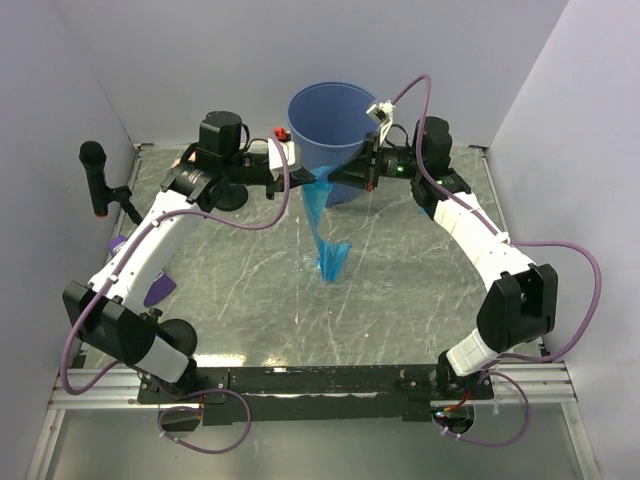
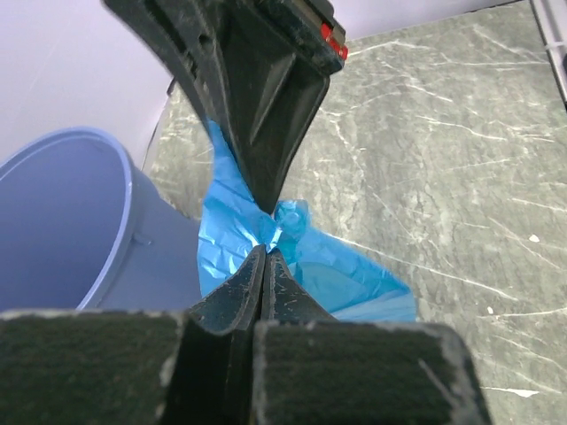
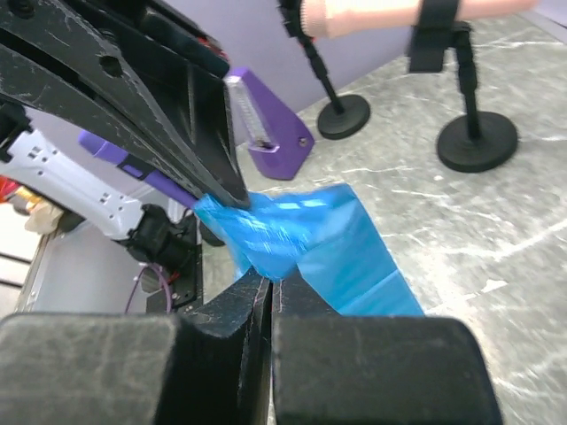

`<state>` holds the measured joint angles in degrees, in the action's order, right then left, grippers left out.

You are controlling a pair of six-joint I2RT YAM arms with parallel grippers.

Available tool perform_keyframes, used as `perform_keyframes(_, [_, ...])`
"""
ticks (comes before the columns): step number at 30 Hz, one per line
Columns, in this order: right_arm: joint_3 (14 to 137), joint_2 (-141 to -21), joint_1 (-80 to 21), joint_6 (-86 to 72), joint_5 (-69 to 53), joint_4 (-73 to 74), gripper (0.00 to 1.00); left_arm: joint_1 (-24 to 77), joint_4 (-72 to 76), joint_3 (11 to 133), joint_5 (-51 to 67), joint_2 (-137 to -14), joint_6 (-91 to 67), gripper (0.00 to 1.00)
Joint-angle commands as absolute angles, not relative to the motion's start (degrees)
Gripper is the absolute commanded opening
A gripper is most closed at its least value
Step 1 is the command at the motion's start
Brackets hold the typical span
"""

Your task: Put the trash bags into the trash bin

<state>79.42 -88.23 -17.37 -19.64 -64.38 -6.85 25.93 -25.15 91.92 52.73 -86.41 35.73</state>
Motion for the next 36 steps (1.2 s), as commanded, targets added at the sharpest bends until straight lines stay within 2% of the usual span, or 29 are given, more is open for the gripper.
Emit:
perform_keyframes(1, [79.2,-86.3,-16.3,-19.2,-63.7,-7.9,0.00,25.7,-23.0,90.7,51.9,-84.9,33.7,0.01])
perform_keyframes(6, [79.0,-85.8,-16.7,-18.5,-66.3,-8.4,0.00,26.2,-20.5,89.9,50.9,-85.3,31.8,0.01])
perform_keyframes(7, [78.8,-85.6,-16.8,-19.2,-66.7,-8.7,0.06,26.3,-20.3,89.9,51.1,-85.4,31.7,0.01])
perform_keyframes(8, [78.2,-85.6,-16.8,-20.2,-67.6,-9.7,0.18,26.4,-19.7,89.7,50.9,-85.5,31.3,0.01])
perform_keyframes(10, [77.8,-85.6,-17.1,-20.9,-69.1,-10.5,0.33,26.6,-18.7,89.5,50.5,-85.3,30.8,0.01])
perform_keyframes(11, [77.8,-85.3,-17.6,-20.0,-68.8,-9.7,0.38,26.7,-18.7,89.5,50.6,-85.4,30.8,0.01])
perform_keyframes(13, [78.0,-84.9,-18.6,-16.5,-67.9,-6.7,0.40,26.8,-18.8,89.8,50.9,-85.4,30.5,0.01])
perform_keyframes(20, [79.0,-85.3,-19.6,-12.7,-65.5,-3.8,0.35,26.9,-19.9,90.1,51.4,-85.3,31.2,0.01])
perform_keyframes(22, [79.6,-85.5,-19.5,-12.0,-66.0,-3.8,0.28,27.0,-20.6,90.5,51.6,-85.3,31.6,0.01])
perform_keyframes(24, [80.1,-85.7,-19.6,-12.0,-65.8,-3.8,0.12,27.0,-21.0,90.6,51.6,-85.3,31.8,0.01])
perform_keyframes(26, [80.2,-85.6,-19.4,-12.1,-65.1,-4.0,0.08,27.0,-21.2,90.6,51.6,-85.3,32.1,0.01])
perform_keyframes(27, [80.0,-85.5,-19.2,-12.8,-64.5,-4.4,0.08,27.0,-21.4,90.6,51.6,-85.2,32.3,0.01])
perform_keyframes(32, [79.7,-85.5,-18.0,-15.2,-64.3,-6.1,0.21,27.0,-22.8,91.0,51.5,-85.3,33.8,0.01])
perform_keyframes(36, [79.5,-84.9,-18.0,-15.1,-62.1,-6.4,0.22,27.0,-23.7,91.6,52.1,-85.6,34.4,0.01])
